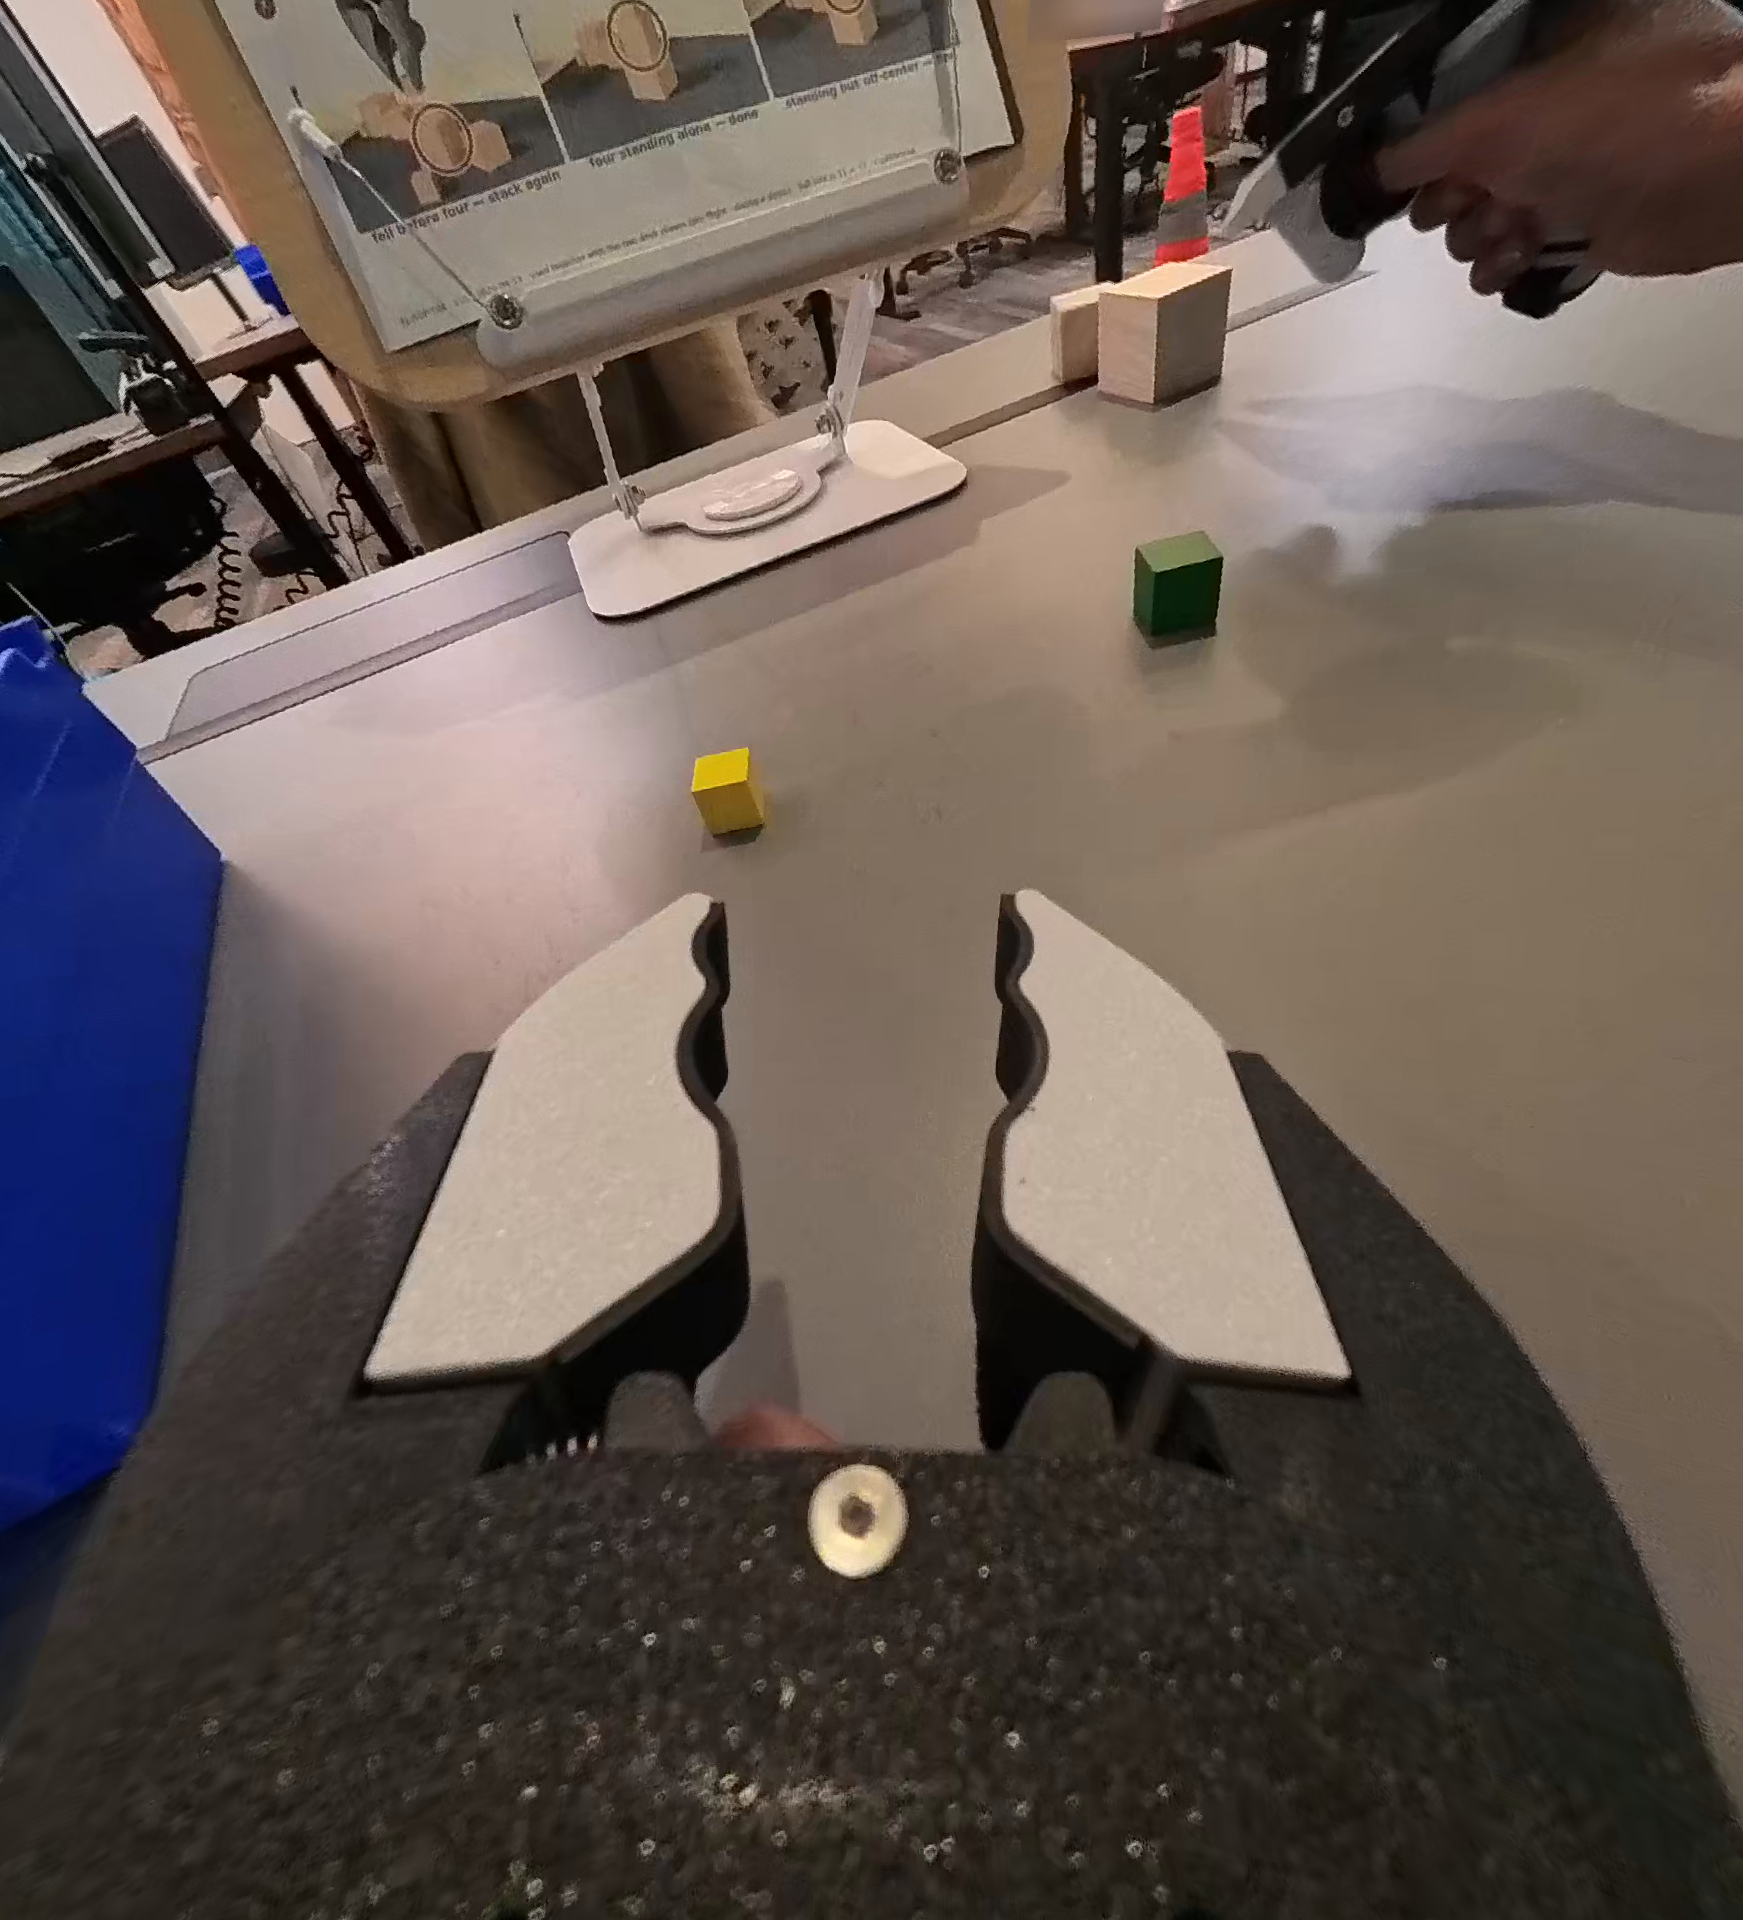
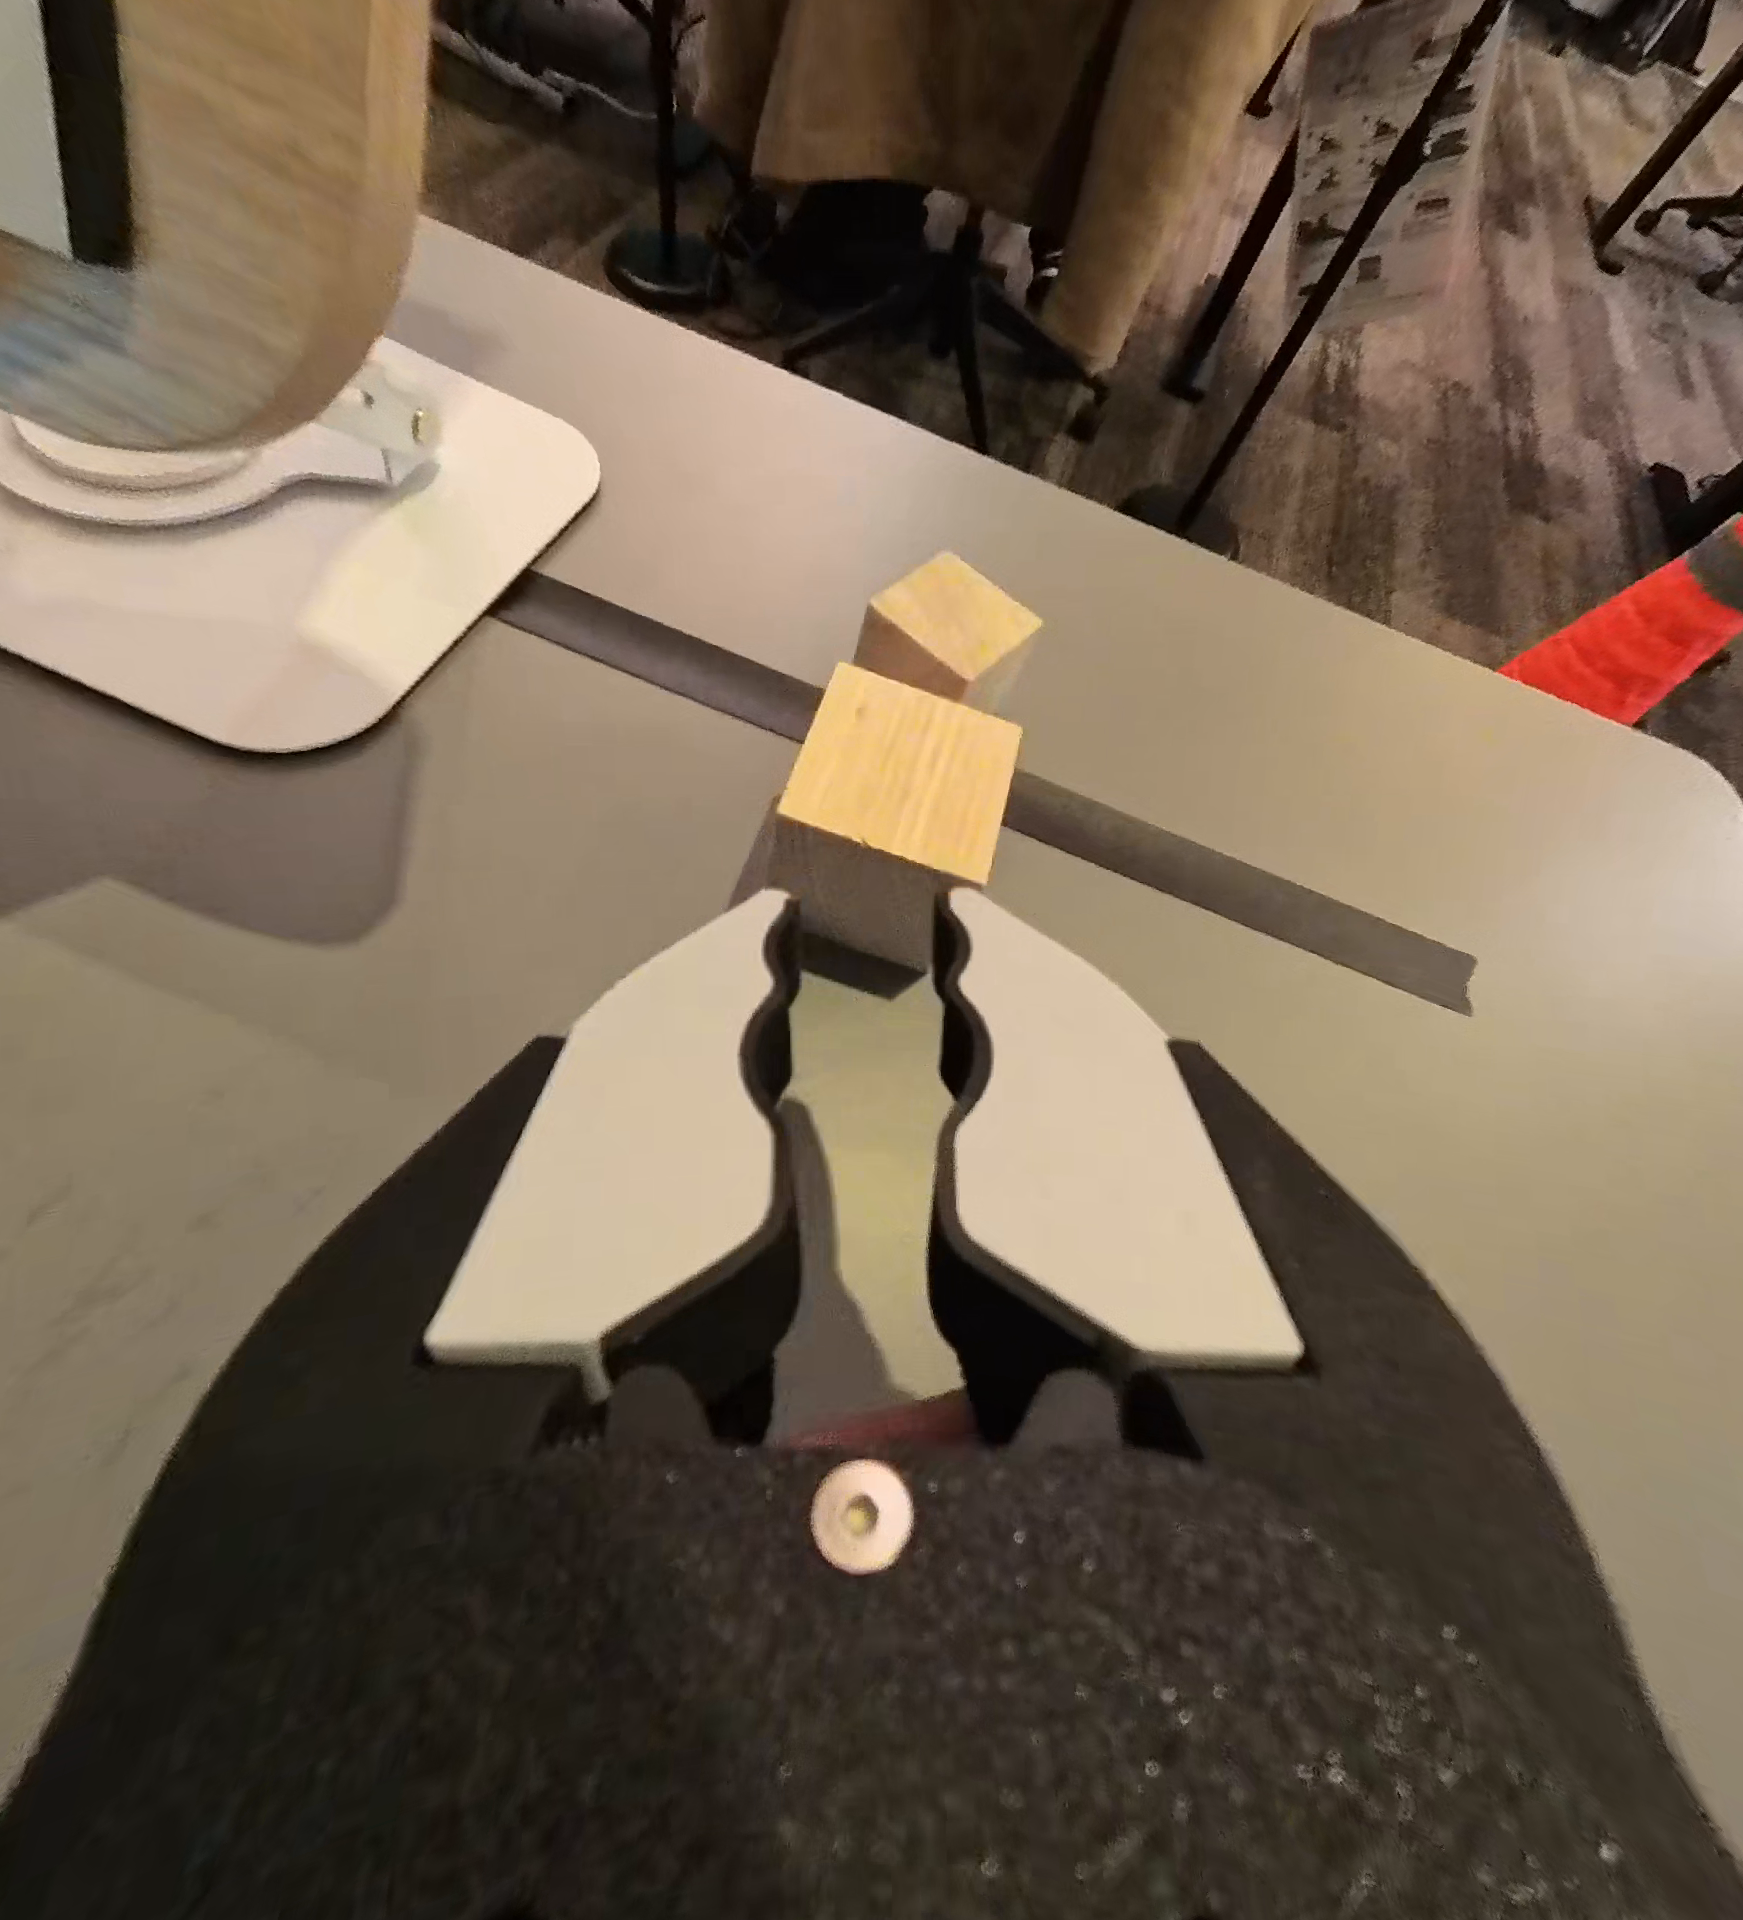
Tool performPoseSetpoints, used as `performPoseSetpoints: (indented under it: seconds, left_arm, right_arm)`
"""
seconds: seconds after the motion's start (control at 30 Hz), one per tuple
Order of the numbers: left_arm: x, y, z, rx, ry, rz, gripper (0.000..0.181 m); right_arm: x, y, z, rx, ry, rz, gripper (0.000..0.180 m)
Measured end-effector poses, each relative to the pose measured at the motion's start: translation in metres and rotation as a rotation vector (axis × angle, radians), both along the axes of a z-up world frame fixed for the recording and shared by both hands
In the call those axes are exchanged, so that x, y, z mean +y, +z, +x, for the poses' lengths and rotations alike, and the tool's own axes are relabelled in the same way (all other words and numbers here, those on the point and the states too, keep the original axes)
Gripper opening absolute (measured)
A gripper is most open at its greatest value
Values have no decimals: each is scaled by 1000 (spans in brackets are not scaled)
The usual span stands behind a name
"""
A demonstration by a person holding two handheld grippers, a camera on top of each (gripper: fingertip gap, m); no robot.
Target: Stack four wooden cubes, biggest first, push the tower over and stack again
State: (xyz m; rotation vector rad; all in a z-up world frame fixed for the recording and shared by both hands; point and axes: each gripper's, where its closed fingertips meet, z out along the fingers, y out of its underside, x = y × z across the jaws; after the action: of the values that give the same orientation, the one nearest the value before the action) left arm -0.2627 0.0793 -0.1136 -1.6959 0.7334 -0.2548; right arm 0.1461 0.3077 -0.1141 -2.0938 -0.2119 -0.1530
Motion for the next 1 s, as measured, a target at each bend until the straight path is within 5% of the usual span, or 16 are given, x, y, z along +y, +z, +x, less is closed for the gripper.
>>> performPoseSetpoints:
  seconds: [0.33,0.53,0.8,1.0]
  left_arm:
    - [1,-2,1,24,5,-3,49]
    - [0,-3,3,57,14,22,48]
    - [1,-4,2,26,2,-17,49]
    - [-2,0,2,4,-13,7,48]
  right_arm:
    - [-10,-31,3,65,-77,-35,48]
    - [39,-13,6,110,-186,-152,72]
    - [68,-42,19,91,-319,-581,76]
    - [58,-61,15,124,-309,-646,61]
